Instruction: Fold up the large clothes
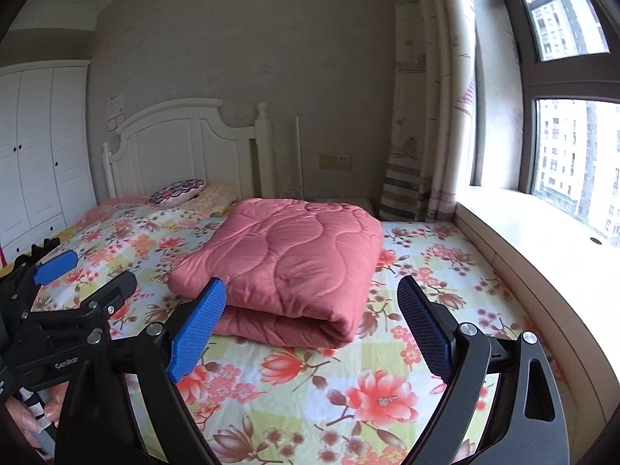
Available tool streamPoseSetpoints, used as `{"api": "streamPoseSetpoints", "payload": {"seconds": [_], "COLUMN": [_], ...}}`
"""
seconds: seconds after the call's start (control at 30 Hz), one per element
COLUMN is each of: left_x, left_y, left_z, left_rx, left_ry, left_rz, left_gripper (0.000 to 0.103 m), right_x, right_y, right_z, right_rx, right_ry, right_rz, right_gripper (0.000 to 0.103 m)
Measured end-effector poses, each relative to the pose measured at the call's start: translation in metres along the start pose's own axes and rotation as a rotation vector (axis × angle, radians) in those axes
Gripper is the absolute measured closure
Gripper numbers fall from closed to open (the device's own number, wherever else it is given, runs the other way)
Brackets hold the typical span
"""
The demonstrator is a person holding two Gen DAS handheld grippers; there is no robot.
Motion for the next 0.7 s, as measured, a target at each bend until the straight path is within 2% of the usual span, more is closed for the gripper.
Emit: {"api": "streamPoseSetpoints", "payload": {"seconds": [0.3, 0.7], "left_x": [0.0003, -0.0031], "left_y": [-0.0096, -0.0096], "left_z": [0.0041, 0.0017], "left_rx": [0.033, 0.02], "left_ry": [0.012, 0.004], "left_rz": [0.01, 0.014], "left_gripper": [0.002, 0.002], "right_x": [-0.0087, -0.0115], "right_y": [-0.0044, -0.0031], "right_z": [-0.0011, -0.0043], "right_rx": [0.006, -0.006], "right_ry": [-0.017, -0.013], "right_rz": [0.02, 0.032], "right_gripper": [0.016, 0.016]}}
Point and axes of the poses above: each gripper's, at about its wrist camera, not at the fingertips, and y roughly the way its jaws point, x to its right, z to its top, the point moved 6 cm from there along y, roughly the way its jaws point, and after that the axes turned 5 degrees about -z, right-handed, at the moved point
